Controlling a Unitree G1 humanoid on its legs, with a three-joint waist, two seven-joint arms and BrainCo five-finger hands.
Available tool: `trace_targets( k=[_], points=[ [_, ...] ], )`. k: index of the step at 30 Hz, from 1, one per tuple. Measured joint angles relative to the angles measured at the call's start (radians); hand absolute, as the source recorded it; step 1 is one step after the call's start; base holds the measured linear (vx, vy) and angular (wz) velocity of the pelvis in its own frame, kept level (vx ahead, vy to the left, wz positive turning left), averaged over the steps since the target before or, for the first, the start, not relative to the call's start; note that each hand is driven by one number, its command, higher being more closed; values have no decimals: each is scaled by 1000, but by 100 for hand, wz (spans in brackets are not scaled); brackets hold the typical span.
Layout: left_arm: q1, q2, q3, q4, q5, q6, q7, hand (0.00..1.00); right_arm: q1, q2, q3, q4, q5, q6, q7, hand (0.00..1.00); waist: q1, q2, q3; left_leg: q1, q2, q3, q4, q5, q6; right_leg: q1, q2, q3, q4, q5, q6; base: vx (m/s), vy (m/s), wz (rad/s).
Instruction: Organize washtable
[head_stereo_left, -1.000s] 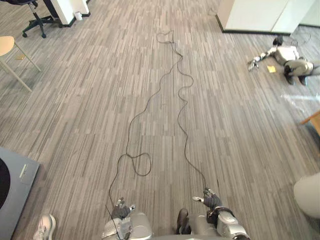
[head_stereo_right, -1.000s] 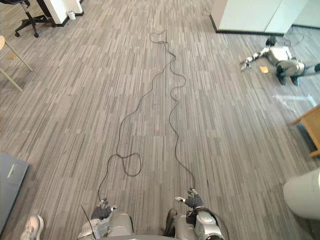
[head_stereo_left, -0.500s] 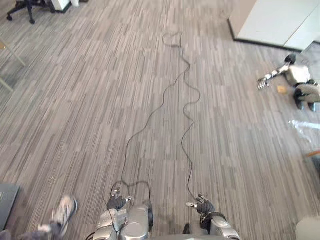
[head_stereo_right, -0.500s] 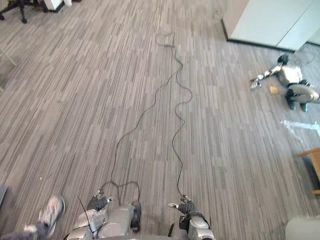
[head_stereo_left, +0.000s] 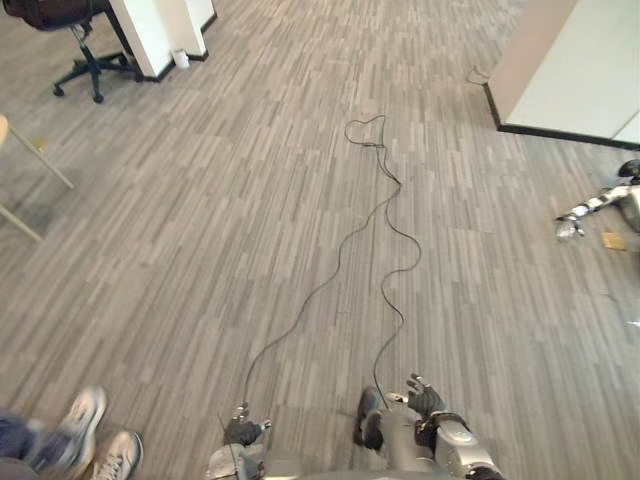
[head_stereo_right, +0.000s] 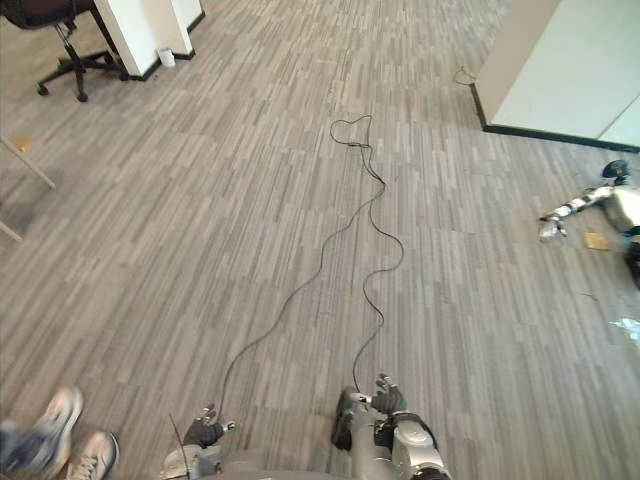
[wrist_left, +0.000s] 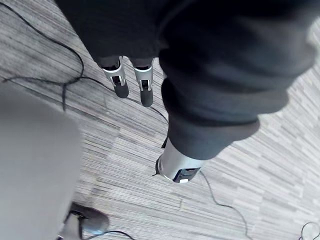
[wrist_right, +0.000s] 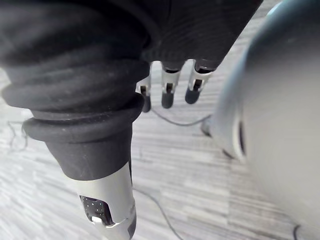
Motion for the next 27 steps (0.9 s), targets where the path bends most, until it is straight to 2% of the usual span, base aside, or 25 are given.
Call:
trace_targets(
  k=[1, 2, 3, 4, 5, 6, 7, 8, 9, 10, 11, 12, 14, 15, 16, 17, 18, 19, 20, 21, 22, 24, 25, 26, 27],
  points=[
    [-10, 3, 2, -9, -2, 0, -1, 0, -7, 19, 0, 7, 0, 4, -1, 0, 6, 0, 3, -82, 22, 47, 78, -67, 12, 62, 13, 18, -51, -12, -5, 620, -48, -33],
    [-14, 12, 1, -17, -3, -1, -1, 0, -7, 29, 2, 16, 0, 6, -1, 0, 11, -17, 10, -119, 18, 67, 74, -97, 17, 97, 11, 25, -81, -14, -5, 566, -55, -15],
    [-13, 24, 3, -40, -25, -7, 0, 0, -15, 40, 5, 51, 1, 11, -2, 0, 22, -48, 13, -180, -6, 112, -10, -149, 39, 160, -3, 42, -130, -21, 4, 551, -33, -13],
    [-14, 28, 14, -55, -39, -15, 2, 0, -15, 51, 14, 69, 1, 16, -4, 0, 40, -75, 22, -231, -40, 147, -168, -169, 60, 216, -15, 49, -160, -34, 15, 663, -19, -12],
    [-13, 29, 17, -61, -43, -18, 2, 0, -18, 55, 14, 76, 0, 19, -5, 0, 43, -78, 24, -257, -61, 143, -265, -168, 60, 238, -21, 50, -168, -42, 27, 549, 67, -12],
    [-13, 26, 28, -72, -54, -20, 2, 0, -22, 55, 11, 77, 1, 21, -9, 0, 56, -80, 26, -288, -102, 141, -508, -144, 41, 279, -34, 55, -182, -68, 42, 437, 99, -12],
    [-13, 22, 29, -78, -57, -21, 2, 0, -23, 52, 11, 76, 0, 19, -14, 0, 65, -82, 26, -293, -118, 142, -638, -112, 33, 299, -40, 63, -191, -80, 52, 535, 162, -37],
    [-11, 9, 30, -88, -71, -22, 2, 0, -18, 47, 12, 76, 0, 16, -21, 0, 89, -79, 22, -298, -127, 141, -816, -34, 27, 335, -45, 75, -211, -108, 74, 556, 219, -55],
    [-10, 0, 36, -92, -74, -23, 6, 0, -10, 50, 13, 75, 0, 12, -24, 0, 110, -83, 12, -305, -129, 144, -817, 47, 40, 376, -52, 92, -224, -137, 101, 584, 245, -50],
    [-10, -1, 43, -92, -76, -23, 5, 0, -5, 56, 12, 75, -1, 11, -24, 0, 114, -97, 3, -304, -139, 144, -802, 90, 66, 393, -66, 96, -229, -153, 114, 666, 283, -22],
    [-10, 12, 58, -96, -80, -23, 2, 0, 8, 70, 11, 73, -1, 9, -24, 0, 113, -130, -13, -320, -168, 131, -750, 96, 108, 405, -99, 89, -215, -181, 130, 712, 260, 3],
    [-15, 19, 72, -96, -81, -22, 2, 0, 10, 81, 11, 74, -1, 7, -22, 0, 109, -149, -16, -336, -174, 123, -680, 51, 163, 393, -116, 74, -136, -190, 143, 857, 312, 12],
    [-22, 33, 66, -79, -91, -18, 2, 0, 23, 91, 11, 75, -2, 8, -20, 0, 108, -164, -18, -312, -186, 118, -627, -1, 188, 346, -151, 71, 58, -197, 157, 685, 265, 18],
    [-29, 48, 52, -63, -92, -15, 5, 0, 30, 92, 9, 75, -1, 9, -19, 0, 93, -175, -16, -264, -204, 119, -613, -44, 203, 268, -198, 73, 302, -163, 192, 515, 212, 26],
    [-34, 59, 37, -47, -91, -8, 7, 0, 33, 92, 2, 75, -1, 9, -18, 0, 85, -178, -14, -214, -220, 112, -620, -90, 204, 209, -237, 74, 490, -120, 202, 635, 236, 28],
    [-40, 70, 18, -24, -89, 2, 11, 0, 30, 88, -2, 73, -1, 9, -17, 0, 81, -178, -8, -132, -234, 110, -639, -129, 210, 142, -273, 66, 685, -131, 186, 620, 194, 17],
    [-35, 71, 13, -14, -89, 6, 15, 0, 29, 85, -3, 71, -1, 8, -16, 0, 73, -166, -3, -62, -239, 110, -678, -142, 210, 103, -291, 38, 757, -150, 163, 723, 194, 14],
    [-30, 72, 5, -13, -88, 6, 21, 0, 27, 84, -3, 63, -1, 7, -16, 0, 60, -165, -5, 7, -244, 103, -729, -147, 209, 67, -295, -5, 770, -167, 137, 577, 135, 17],
    [-25, 73, -6, -12, -87, 5, 21, 0, 28, 84, -6, 51, -1, -2, -16, 0, 52, -163, -4, 63, -245, 97, -778, -146, 207, 27, -290, -53, 736, -189, 117, 555, 106, 31],
    [-30, 76, -19, 4, -79, 4, 20, 0, 23, 81, -10, 41, -1, -10, -16, 0, 36, -161, -3, 118, -243, 86, -822, -143, 203, -19, -277, -120, 618, -225, 96, 550, 73, 30],
    [-41, 77, -26, 22, -68, 6, 20, 0, 19, 72, -14, 35, -1, -13, -16, 0, 33, -154, 1, 167, -237, 86, -858, -142, 201, -61, -246, -167, 444, -227, 91, 669, 70, 27],
    [-49, 71, -27, 26, -48, 7, 20, 0, 13, 57, -17, 33, 0, -13, -18, 0, 28, -145, 8, 225, -232, 86, -900, -146, 192, -106, -205, -208, 198, -171, 95, 580, 38, 19],
    [-47, 68, -27, 28, -28, 6, 20, 0, -3, 47, -16, 36, -1, -12, -18, 0, 14, -146, 14, 278, -236, 87, -937, -153, 175, -138, -180, -208, 24, -93, 115, 607, 4, 28],
    [-37, 73, -27, 37, -23, 6, 20, 0, -9, 42, -17, 36, -1, -12, -19, 0, 7, -151, 21, 331, -251, 87, -963, -176, 135, -172, -169, -197, -31, -57, 111, 607, -8, 24],
    [-30, 78, -27, 41, -21, 6, 20, 0, -9, 43, -17, 36, -1, -13, -20, 0, 7, -159, 22, 364, -258, 88, -965, -189, 113, -182, -166, -189, -33, -50, 100, 828, -57, 30]
  ],
)
